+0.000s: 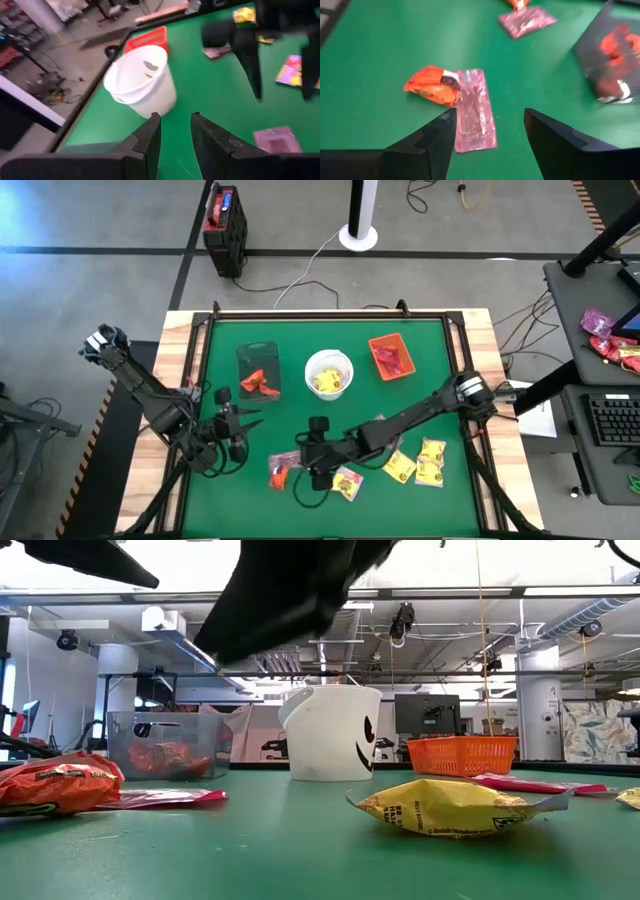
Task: Sort candy by brand, put in halloween buckets
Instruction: Put the red candy into the orange bin
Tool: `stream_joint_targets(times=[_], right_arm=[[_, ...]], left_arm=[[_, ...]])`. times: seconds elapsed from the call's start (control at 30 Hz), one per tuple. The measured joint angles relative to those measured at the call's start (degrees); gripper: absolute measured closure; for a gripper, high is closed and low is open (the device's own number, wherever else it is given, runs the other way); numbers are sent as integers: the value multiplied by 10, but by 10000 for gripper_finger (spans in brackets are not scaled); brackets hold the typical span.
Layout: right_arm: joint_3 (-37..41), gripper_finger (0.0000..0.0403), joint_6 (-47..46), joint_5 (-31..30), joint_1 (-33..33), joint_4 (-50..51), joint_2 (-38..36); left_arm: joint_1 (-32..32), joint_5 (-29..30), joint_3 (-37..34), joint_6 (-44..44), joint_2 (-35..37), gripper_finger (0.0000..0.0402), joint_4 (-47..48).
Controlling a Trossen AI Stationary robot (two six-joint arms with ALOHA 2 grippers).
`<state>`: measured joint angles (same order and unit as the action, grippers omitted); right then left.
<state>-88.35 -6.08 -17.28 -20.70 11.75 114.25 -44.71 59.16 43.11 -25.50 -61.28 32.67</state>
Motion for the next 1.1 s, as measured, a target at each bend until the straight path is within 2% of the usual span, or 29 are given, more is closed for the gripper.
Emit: stream_joint_targets(times=[0.1,0.33,0.53,0.9,1.1], right_arm=[[-14,162,-1,27,4,-1,31],[-47,142,-7,41,13,-1,93],[-54,138,-31,59,25,-5,116],[-55,159,-35,89,28,-10,143],[-55,197,-35,88,28,-9,146]], left_arm=[[1,17,0,12,0,310,-1],[1,77,0,57,0,310,-2],[2,78,0,73,-1,310,-4],[3,78,-1,114,-2,310,-6],[13,78,-1,141,-2,310,-8]])
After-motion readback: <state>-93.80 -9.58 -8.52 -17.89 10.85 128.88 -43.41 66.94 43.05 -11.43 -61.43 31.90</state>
